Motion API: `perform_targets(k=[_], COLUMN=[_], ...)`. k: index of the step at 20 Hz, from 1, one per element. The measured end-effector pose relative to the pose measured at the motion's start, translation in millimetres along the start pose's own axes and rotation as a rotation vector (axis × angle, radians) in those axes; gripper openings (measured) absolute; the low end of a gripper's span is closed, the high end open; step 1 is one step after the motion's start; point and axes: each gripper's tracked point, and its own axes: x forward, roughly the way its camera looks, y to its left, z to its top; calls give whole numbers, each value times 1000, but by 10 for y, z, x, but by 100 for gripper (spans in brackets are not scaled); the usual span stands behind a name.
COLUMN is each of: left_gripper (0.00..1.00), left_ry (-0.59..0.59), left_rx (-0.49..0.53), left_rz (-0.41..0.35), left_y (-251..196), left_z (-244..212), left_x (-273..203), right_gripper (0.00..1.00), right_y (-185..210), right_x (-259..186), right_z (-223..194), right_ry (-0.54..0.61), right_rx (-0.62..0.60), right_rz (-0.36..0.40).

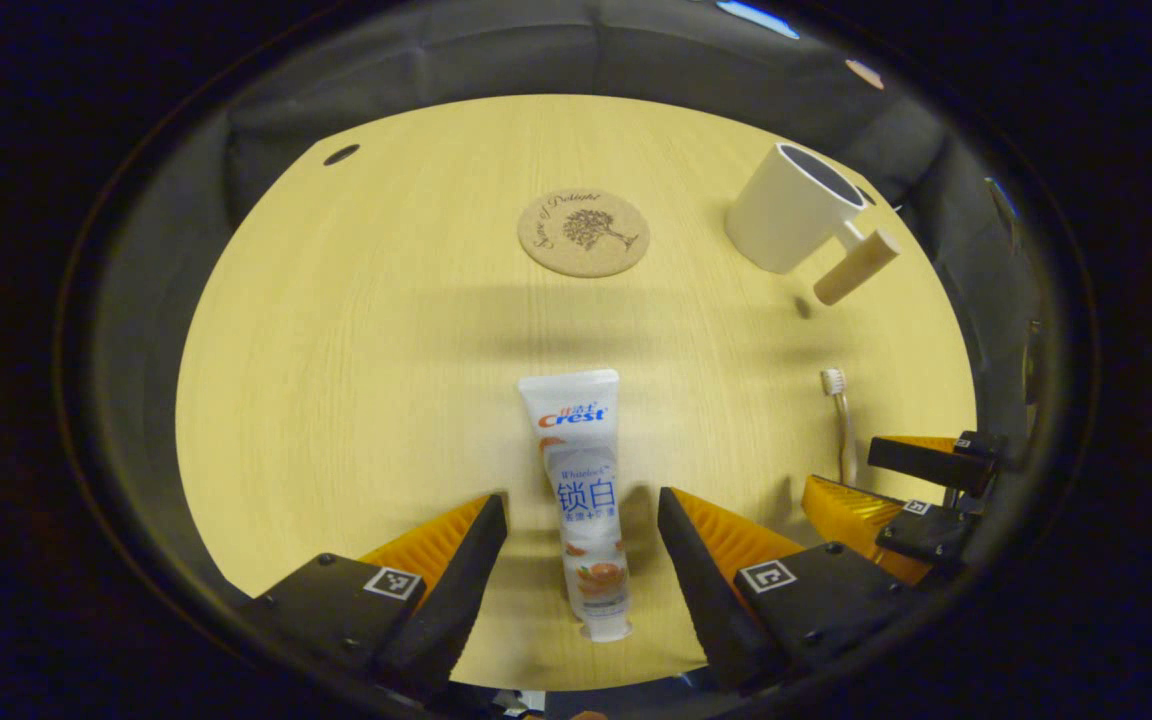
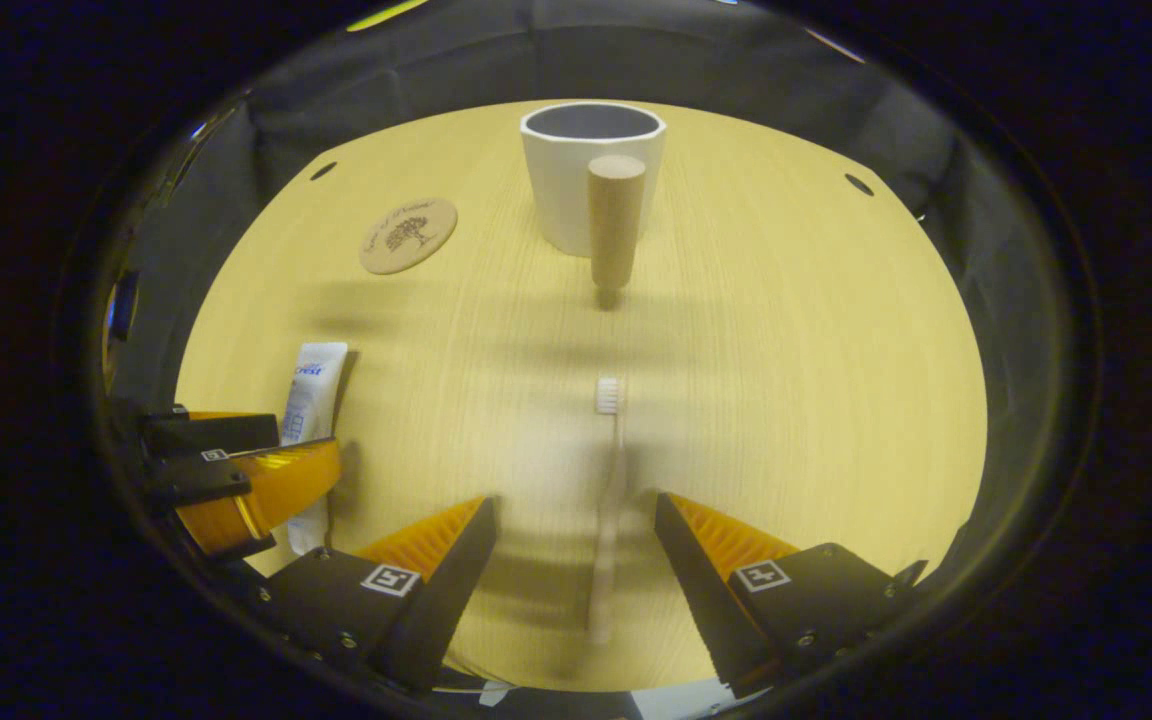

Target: Put the toothbrush and toothpaste on the desktop into the cup, then pick up the cup and place it on the coaster on the desktop.

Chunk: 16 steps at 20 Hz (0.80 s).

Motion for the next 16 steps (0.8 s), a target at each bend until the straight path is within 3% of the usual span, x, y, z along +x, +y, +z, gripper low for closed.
perform_targets(k=[1,2,5,7,8,10,12,14,16], left_gripper=[99,99,96,88,79,67,56,48,40], left_ry=[14,28,48,57,60,63,64,67,68], left_rx=[-5,-11,-11,-1,8,16,11,9,14], left_rz=[-9,-15,-8,15,27,41,60,68,75], left_y=[-31,-50,-37,0,17,54,97,104,100], left_z=[-21,-43,-39,-41,-38,-32,-27,-40,-45], left_x=[21,45,78,87,106,108,104,120,116], right_gripper=[95,86,82,69,68,54,54,22,22], right_y=[-4,11,-38,-67,-102,-104,-136,-112,-133], right_x=[17,43,77,74,90,93,85,74,57], right_z=[-8,-27,-20,-26,-22,-56,-72,-90,-78], right_ry=[14,30,51,68,68,90,97,107,100], right_rx=[3,9,13,20,16,4,-25,-18,-34], right_rz=[2,10,-2,-7,-22,-21,-35,-25,-26])
